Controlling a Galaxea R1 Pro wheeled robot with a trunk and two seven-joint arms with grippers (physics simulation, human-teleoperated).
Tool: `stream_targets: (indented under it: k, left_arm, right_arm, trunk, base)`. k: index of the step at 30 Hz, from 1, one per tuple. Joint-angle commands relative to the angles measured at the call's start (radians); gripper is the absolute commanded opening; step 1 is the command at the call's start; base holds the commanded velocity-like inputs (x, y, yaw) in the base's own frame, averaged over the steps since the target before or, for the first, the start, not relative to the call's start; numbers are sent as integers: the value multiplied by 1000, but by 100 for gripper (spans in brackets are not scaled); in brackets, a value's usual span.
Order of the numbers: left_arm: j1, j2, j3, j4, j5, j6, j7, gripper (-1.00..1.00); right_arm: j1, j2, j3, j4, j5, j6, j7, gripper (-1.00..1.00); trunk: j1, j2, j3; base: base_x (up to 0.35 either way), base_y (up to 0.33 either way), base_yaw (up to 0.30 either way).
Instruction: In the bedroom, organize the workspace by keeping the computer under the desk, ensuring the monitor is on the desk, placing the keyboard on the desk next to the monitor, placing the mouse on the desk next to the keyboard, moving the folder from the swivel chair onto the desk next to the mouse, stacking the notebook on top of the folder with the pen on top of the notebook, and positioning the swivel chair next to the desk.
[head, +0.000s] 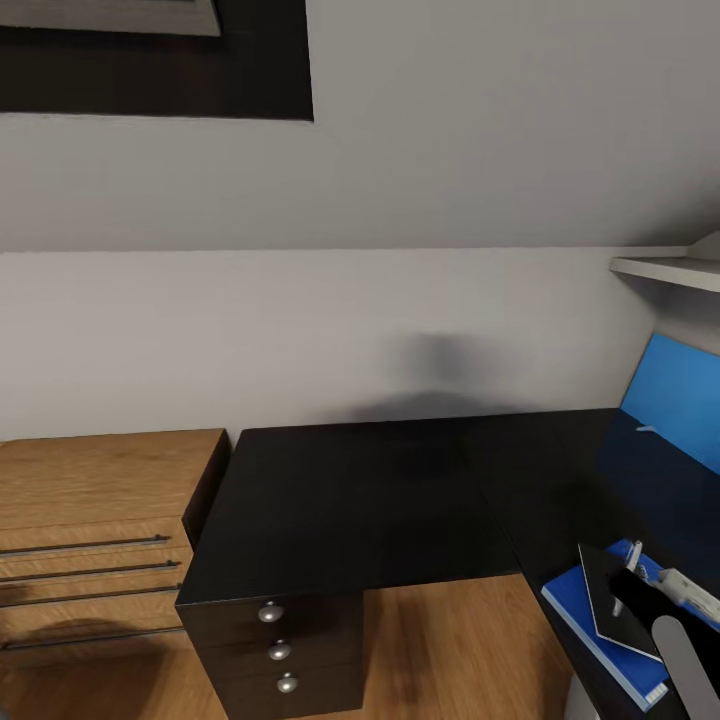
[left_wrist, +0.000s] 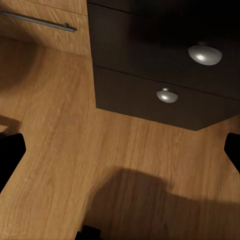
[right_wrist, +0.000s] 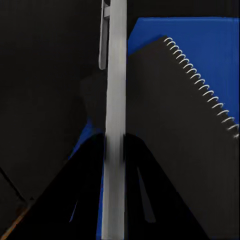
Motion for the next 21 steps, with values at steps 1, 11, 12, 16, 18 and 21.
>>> stream_targets:
  k: [1,11,12,16,18,21]
  left_arm:
    - [0,-1,1,-2,10,7,-1,100]
    - [0,-1,1,-1,10,8,-1,100]
    - [0,-1,1,-1,10,8,-1,100]
    - [0,-2,1,0,9,8,-1,100]
    - [0,-2,1,1,9,8,-1,100]
    - [0,-2,1,1,9,9,-1,100]
  right_arm:
    - [-5,-1,-1,30,33,1,-7,-100]
    - [-20,-4,-1,103,91,-29,-8,-100]
    - [-22,-4,-1,107,94,-35,-8,-100]
    - [-38,-4,-1,127,123,-49,-8,-100]
    - [-46,-4,-1,133,143,-52,-9,-100]
    - [-51,-4,-1,138,159,-54,-10,-100]
  trunk:
    - [0,-1,-1]
    - [0,-1,-1]
    - [0,-1,-1]
    - [0,-1,-1]
    - [0,-1,-1]
    - [0,-1,-1]
  base:
    - [0,0,0]
    - [0,0,0]
    - [0,0,0]
    - [0,0,0]
    - [0,0,0]
    - [0,0,0]
